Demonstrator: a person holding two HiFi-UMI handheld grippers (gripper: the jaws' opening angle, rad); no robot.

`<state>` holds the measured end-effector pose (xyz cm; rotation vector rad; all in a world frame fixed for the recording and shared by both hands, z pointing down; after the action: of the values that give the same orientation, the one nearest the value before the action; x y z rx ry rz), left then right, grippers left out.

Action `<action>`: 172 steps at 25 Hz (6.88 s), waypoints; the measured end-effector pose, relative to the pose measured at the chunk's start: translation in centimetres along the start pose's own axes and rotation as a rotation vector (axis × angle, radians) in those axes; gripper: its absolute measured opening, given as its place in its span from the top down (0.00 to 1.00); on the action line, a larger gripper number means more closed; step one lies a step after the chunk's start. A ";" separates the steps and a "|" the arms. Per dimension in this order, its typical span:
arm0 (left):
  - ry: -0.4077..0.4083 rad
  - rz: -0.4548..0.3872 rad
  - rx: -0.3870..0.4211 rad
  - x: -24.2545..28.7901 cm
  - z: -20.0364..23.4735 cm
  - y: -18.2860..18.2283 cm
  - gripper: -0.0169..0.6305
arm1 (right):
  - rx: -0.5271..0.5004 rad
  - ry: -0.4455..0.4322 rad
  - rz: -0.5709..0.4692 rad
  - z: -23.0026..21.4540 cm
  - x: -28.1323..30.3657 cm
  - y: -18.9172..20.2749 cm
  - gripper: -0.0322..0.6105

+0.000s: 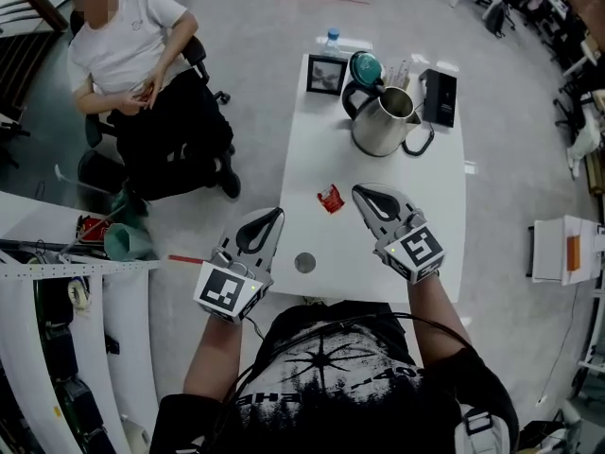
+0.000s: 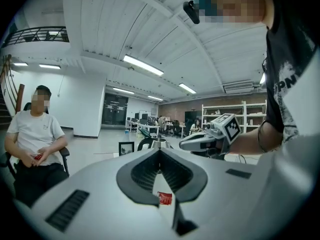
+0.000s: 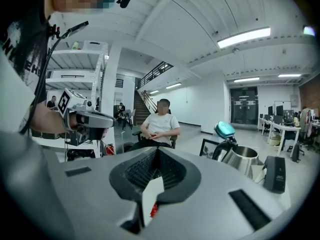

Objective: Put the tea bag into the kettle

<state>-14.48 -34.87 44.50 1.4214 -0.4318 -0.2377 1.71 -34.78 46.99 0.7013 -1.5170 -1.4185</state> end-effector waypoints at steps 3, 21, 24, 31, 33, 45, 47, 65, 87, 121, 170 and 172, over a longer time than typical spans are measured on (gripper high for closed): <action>0.009 0.016 -0.013 0.5 0.0 0.4 0.96 | 0.001 -0.019 0.073 0.0 1.5 2.7 0.94; 0.004 0.044 -0.047 0.3 0.4 2.1 0.96 | 0.060 0.006 0.550 0.3 8.9 20.3 0.50; -0.016 0.062 -0.052 -0.6 0.6 2.9 0.96 | 0.059 0.010 0.598 0.4 9.4 21.8 0.50; -0.067 0.088 -0.080 -2.4 1.5 3.7 0.96 | 0.044 0.025 0.635 0.7 10.1 23.4 0.49; -0.079 0.103 -0.075 -2.7 1.8 4.0 0.96 | 0.032 0.032 0.631 0.5 10.2 23.2 0.49; -0.102 0.123 -0.090 -4.2 1.4 5.2 0.96 | -0.045 0.006 0.658 1.9 10.1 23.3 0.77; -0.096 0.123 -0.095 -4.4 1.1 5.6 0.96 | -0.048 0.005 0.652 2.3 10.2 23.1 0.80; -0.110 0.086 -0.084 -5.0 0.4 3.6 0.96 | 0.010 0.012 0.547 1.5 9.5 20.7 0.83; -0.016 -0.028 0.045 -1.3 0.3 -1.3 0.96 | -0.059 0.039 -0.013 -0.7 4.1 -1.9 0.83; 0.242 0.003 0.039 16.7 -3.9 -4.3 0.96 | -0.055 0.225 0.003 -19.0 2.2 -1.8 0.83; 0.146 -0.033 -0.046 17.1 -4.4 -1.9 0.96 | -0.126 0.275 0.127 -23.4 7.0 1.9 0.60; 0.139 -0.035 -0.035 16.4 -4.4 -2.2 0.96 | -0.129 0.285 0.103 -23.1 6.5 1.3 0.60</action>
<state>2.37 -37.99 44.38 1.4022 -0.2882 -0.1727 19.80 -50.57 47.95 0.7025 -1.2128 -1.2670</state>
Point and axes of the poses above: the fingertips, and each gripper's own axes: x forward along the fingers, z to its left, y out of its underside, the point moved 2 cm from there along -x, backward along the fingers, and after that the axes turned 9 degrees about y, right-handed, at the moved point
